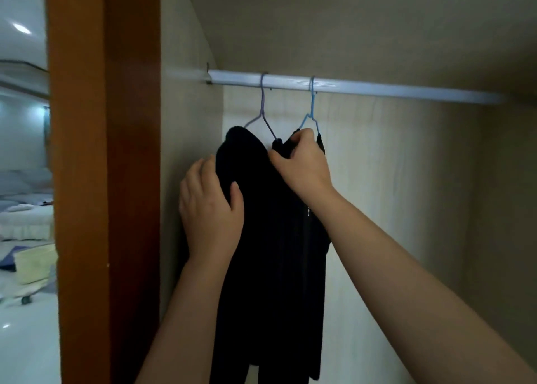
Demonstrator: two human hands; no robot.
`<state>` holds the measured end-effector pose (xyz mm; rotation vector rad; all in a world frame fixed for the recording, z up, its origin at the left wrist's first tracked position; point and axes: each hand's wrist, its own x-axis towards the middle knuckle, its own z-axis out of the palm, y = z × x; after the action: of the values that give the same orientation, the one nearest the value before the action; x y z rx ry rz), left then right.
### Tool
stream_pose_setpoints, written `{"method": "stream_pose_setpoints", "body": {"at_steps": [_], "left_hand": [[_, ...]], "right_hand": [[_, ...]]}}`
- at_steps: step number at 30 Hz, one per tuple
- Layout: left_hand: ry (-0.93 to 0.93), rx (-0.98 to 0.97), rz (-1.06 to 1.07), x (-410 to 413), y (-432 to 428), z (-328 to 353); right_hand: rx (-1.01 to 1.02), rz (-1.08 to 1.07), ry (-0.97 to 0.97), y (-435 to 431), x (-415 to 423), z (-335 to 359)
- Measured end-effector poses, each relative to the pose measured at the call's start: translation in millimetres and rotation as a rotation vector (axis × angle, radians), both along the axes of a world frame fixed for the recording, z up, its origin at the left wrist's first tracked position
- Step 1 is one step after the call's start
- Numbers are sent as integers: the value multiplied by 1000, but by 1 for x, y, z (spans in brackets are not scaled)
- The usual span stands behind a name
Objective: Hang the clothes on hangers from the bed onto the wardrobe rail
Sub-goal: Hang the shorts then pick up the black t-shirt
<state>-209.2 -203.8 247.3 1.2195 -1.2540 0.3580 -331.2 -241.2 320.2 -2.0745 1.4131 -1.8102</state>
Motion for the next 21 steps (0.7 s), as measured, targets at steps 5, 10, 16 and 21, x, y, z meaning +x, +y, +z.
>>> {"method": "stream_pose_setpoints", "body": {"at_steps": [5, 10, 16, 21], "left_hand": [[-28, 52, -171, 2, 5, 7], [-45, 11, -304, -1, 6, 7], [-58, 13, -361, -4, 4, 10], [-75, 12, -372, -3, 4, 6]], "right_hand": [[114, -60, -7, -1, -22, 6], [147, -197, -62, -2, -73, 11], [267, -366, 129, -20, -92, 24], [221, -42, -364, -36, -81, 29]]}}
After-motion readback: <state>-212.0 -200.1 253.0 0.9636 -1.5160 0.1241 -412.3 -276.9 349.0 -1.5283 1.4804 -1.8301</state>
